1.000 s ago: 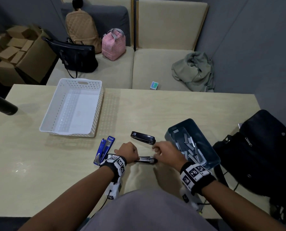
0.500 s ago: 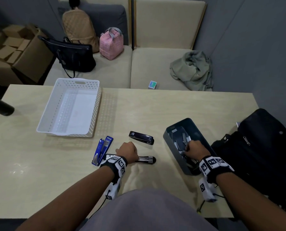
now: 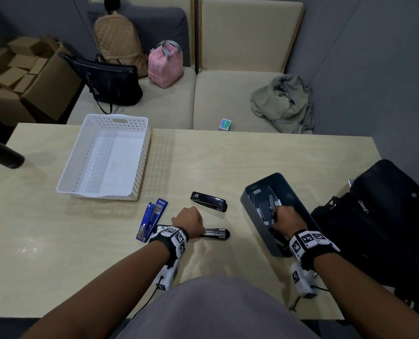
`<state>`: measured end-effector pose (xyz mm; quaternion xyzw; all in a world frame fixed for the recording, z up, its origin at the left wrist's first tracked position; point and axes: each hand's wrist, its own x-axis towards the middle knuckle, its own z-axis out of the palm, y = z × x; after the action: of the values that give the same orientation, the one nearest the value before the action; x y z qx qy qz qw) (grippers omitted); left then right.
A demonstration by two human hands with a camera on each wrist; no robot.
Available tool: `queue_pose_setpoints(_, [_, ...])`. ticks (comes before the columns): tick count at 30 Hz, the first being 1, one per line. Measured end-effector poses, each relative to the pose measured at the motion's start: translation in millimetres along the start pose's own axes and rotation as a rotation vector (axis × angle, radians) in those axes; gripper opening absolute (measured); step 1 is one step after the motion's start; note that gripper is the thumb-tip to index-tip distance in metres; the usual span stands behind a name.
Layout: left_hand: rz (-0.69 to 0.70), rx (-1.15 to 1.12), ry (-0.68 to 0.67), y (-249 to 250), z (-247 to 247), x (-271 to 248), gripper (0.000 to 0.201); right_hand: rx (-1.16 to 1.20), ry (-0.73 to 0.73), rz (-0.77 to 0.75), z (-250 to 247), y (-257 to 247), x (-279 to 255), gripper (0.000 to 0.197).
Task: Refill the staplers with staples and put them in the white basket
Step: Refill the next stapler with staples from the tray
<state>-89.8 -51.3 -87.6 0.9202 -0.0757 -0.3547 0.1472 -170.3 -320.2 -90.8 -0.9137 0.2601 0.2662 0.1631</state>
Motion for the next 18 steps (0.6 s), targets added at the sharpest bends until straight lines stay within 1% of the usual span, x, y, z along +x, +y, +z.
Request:
queue_pose_setpoints(2, [-0.003,0.006,0.001,-0.4,0.5,-0.1,0.015,-0.039,0.027,-0.01,2.1,-2.0,-2.3,0.022])
queue_pose_setpoints(6, [-0.012,0.008,-0.001,-0.7,1.4,0.4,0.015,-0.042,0.01,0.0,0.3,-4.5,-7.6,0.009])
queue_pose_setpoints(10, [0.003,0.015,-0.002,0.0,0.6,0.3,0.017,0.069,0.0,0.008,-4.6,-1.1,-7.8,0.013])
queue_pose_setpoints(12, [0.004,0.024,0.004,-0.6,0.7,0.2,0.018,0.185,0.007,0.015,-5.3,1.3,-5.5,0.014])
queue_pose_setpoints(14, [0.008,0.032,0.001,-0.8,0.5,0.2,0.017,0.273,0.018,0.025,-7.4,0.3,-4.0,0.008])
queue_pose_setpoints(16, [0.009,0.042,-0.002,-0.7,0.6,0.8,0.016,0.306,0.019,0.022,-9.9,-1.1,-4.0,0.005])
queue_pose_setpoints(18, [0.007,0.049,-0.003,-0.8,0.5,1.4,0.015,0.306,0.013,-0.002,-12.1,-1.3,-2.8,0.011])
